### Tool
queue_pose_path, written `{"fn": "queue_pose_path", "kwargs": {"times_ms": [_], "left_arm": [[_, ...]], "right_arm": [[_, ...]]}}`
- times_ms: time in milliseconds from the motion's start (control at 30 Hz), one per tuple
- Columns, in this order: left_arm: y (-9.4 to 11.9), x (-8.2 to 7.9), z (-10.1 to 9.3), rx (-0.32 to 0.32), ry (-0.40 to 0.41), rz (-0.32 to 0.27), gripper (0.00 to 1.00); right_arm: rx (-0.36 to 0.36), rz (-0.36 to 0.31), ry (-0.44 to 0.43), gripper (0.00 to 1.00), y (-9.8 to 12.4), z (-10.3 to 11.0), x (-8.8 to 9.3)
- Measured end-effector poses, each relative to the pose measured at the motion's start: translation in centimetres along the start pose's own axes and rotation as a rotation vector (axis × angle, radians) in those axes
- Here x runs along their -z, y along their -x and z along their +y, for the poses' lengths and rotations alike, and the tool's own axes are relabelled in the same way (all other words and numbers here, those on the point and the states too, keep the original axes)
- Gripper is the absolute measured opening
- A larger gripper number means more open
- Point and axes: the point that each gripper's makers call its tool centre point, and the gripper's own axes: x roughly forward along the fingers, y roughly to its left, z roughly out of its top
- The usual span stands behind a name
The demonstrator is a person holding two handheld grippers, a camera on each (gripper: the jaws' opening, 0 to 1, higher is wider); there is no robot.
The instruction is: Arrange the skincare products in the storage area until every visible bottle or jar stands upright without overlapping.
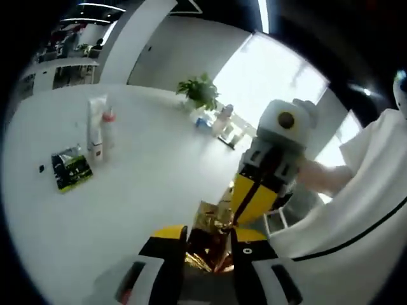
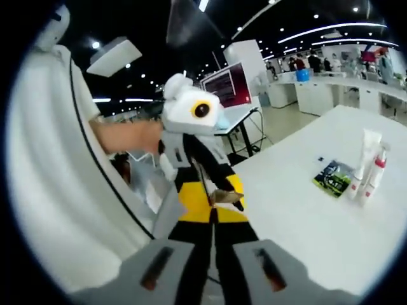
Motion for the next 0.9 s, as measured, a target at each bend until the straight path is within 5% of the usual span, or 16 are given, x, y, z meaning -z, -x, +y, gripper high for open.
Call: {"fn": "queue_pose_path", "kwargs": {"times_ms": [200, 333, 500, 633, 733, 833, 900], "left_arm": [[1.5, -2.8, 1.4, 0.019, 0.206, -0.231, 0.39], [1.8, -2.8, 2.4, 0.004, 0.283, -0.284, 0.48], [1.5, -3.7, 0.8, 0.145, 0.451, -0.398, 0.47], [2.0, -6.1, -0.3, 0.295, 0.627, -0.572, 0.49], [2.5, -7.7, -1.4, 0.407, 0.682, -0.633, 0.29], [2.3, -7.7, -0.8, 0.349, 0.622, -0.627, 0.07], [2.5, -7.6, -1.6, 0.373, 0.560, -0.604, 0.02]], "right_arm": [[0.019, -0.140, -0.090, 0.00, 1.4, -1.3, -2.1], [0.012, -0.260, -0.163, 0.00, 2.6, -2.0, -3.8], [0.004, -0.330, -0.218, 0.00, 3.3, -2.4, -4.5], [-0.035, -0.390, -0.259, 0.00, 3.4, -1.8, -5.3], [-0.035, -0.379, -0.269, 0.00, 3.1, -1.7, -5.0], [-0.040, -0.380, -0.279, 0.00, 2.9, -1.4, -4.9], [-0.039, -0.376, -0.280, 0.01, 2.8, -1.3, -4.8]]}}
